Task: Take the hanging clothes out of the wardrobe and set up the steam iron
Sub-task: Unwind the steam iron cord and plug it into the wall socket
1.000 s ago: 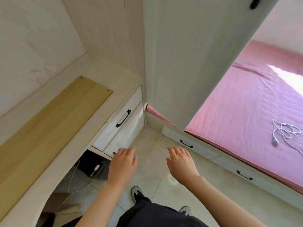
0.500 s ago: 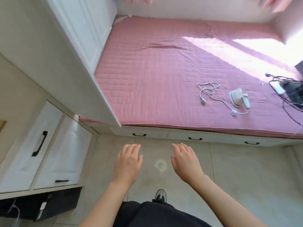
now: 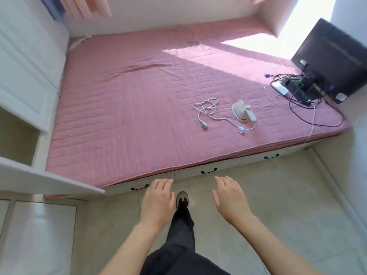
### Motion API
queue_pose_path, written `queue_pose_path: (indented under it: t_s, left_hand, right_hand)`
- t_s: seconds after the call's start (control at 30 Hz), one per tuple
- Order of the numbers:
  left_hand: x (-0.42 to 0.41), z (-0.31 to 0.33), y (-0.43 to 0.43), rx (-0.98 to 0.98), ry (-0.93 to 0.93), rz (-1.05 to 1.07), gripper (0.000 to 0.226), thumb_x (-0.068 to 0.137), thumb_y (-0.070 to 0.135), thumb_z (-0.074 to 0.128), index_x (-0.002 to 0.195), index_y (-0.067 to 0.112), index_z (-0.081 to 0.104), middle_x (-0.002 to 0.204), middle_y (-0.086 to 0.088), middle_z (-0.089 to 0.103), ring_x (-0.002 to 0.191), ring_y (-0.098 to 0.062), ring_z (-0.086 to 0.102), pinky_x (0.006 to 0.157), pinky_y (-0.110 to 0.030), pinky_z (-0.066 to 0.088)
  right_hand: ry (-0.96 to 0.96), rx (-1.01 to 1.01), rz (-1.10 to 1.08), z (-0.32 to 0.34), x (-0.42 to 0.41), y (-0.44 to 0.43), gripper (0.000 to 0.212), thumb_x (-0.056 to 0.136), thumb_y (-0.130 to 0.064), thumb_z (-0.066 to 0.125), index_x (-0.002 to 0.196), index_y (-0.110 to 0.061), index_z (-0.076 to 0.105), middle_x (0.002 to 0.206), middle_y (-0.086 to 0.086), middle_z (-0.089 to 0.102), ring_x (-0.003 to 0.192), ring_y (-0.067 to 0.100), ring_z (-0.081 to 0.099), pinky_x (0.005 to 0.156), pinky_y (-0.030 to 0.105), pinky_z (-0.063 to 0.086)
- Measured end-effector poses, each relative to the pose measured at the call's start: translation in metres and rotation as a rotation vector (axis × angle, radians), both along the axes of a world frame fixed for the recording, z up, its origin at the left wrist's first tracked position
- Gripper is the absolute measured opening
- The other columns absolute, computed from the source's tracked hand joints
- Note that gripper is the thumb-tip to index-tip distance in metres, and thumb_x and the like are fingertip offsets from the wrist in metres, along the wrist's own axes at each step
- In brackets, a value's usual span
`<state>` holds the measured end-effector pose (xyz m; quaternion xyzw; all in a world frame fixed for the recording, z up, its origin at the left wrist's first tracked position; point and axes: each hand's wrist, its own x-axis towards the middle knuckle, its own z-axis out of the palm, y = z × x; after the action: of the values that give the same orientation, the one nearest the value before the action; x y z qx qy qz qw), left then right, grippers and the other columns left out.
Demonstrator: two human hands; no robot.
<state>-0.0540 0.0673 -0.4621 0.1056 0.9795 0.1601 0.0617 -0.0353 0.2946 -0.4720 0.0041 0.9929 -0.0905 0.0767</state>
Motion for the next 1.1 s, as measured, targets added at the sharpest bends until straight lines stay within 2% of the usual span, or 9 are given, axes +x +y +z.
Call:
queue_pose_path:
  t_s: [0.2,0.37,0.57,0.7,0.8,0.9,0.97,1.1]
  left_hand:
    - [-0.091,-0.003,0.036,0.043,0.021,-0.106,0.041,0.085,0.017,0.066,0.124,0.008,0.06,0.121,-0.003,0.064,0.116,-0.022,0.056,0.101,-0.037,0.047]
    - [-0.177,-0.004,0.062,0.052,0.007,-0.161,0.043,0.087,0.016,0.063,0.128,0.008,0.057,0.127,-0.006,0.061,0.123,-0.026,0.052,0.103,-0.039,0.045]
    - [-0.262,-0.013,0.091,0.015,0.032,-0.234,0.049,0.074,0.009,0.076,0.12,0.003,0.062,0.122,-0.012,0.064,0.118,-0.034,0.058,0.096,-0.045,0.048]
    - [-0.302,-0.027,0.111,-0.021,-0.015,-0.245,0.05,0.079,0.01,0.071,0.127,0.004,0.058,0.13,-0.013,0.06,0.126,-0.034,0.051,0.101,-0.045,0.043]
    - [-0.329,-0.038,0.131,-0.039,-0.088,-0.213,0.051,0.089,0.015,0.06,0.137,0.007,0.048,0.142,-0.01,0.049,0.137,-0.03,0.038,0.111,-0.04,0.033]
    - [-0.357,-0.053,0.154,-0.052,-0.174,-0.166,0.052,0.096,0.021,0.048,0.145,0.011,0.036,0.152,-0.004,0.035,0.144,-0.025,0.023,0.117,-0.035,0.022]
    - [-0.376,-0.067,0.173,-0.056,-0.219,-0.115,0.052,0.097,0.022,0.045,0.146,0.012,0.033,0.153,-0.004,0.033,0.144,-0.023,0.021,0.117,-0.034,0.022]
    - [-0.408,-0.099,0.215,-0.057,-0.323,-0.009,0.051,0.097,0.021,0.044,0.145,0.01,0.034,0.152,-0.005,0.034,0.142,-0.024,0.024,0.117,-0.033,0.021]
  right_hand:
    - [-0.005,0.023,-0.101,0.002,-0.064,0.036,0.044,0.079,-0.023,0.071,0.118,-0.003,0.062,0.109,0.011,0.068,0.11,0.032,0.061,0.092,0.047,0.051]
    - [-0.009,0.013,-0.134,0.003,-0.129,0.059,0.044,0.084,-0.023,0.064,0.123,-0.004,0.058,0.119,0.011,0.064,0.12,0.032,0.055,0.099,0.046,0.046]
    - [-0.021,0.019,-0.161,-0.01,-0.201,0.092,0.047,0.086,-0.021,0.063,0.128,-0.001,0.054,0.13,0.015,0.058,0.128,0.035,0.047,0.106,0.046,0.04]
    - [-0.052,0.017,-0.161,-0.02,-0.245,0.118,0.046,0.082,-0.019,0.067,0.123,-0.001,0.057,0.123,0.015,0.061,0.124,0.036,0.051,0.102,0.046,0.044]
    - [-0.077,0.028,-0.133,-0.029,-0.276,0.139,0.047,0.071,-0.018,0.077,0.113,-0.001,0.063,0.111,0.015,0.067,0.113,0.037,0.06,0.09,0.045,0.052]
    - [-0.125,0.007,-0.091,-0.045,-0.309,0.167,0.043,0.072,-0.017,0.074,0.111,-0.003,0.062,0.107,0.014,0.066,0.112,0.037,0.06,0.09,0.045,0.052]
    - [-0.148,-0.003,-0.061,-0.059,-0.332,0.189,0.037,0.074,-0.015,0.07,0.107,-0.004,0.061,0.103,0.012,0.065,0.11,0.036,0.059,0.09,0.044,0.051]
    - [-0.185,0.011,-0.008,-0.092,-0.373,0.232,0.034,0.064,-0.014,0.077,0.094,-0.006,0.062,0.091,0.011,0.065,0.099,0.036,0.063,0.083,0.042,0.054]
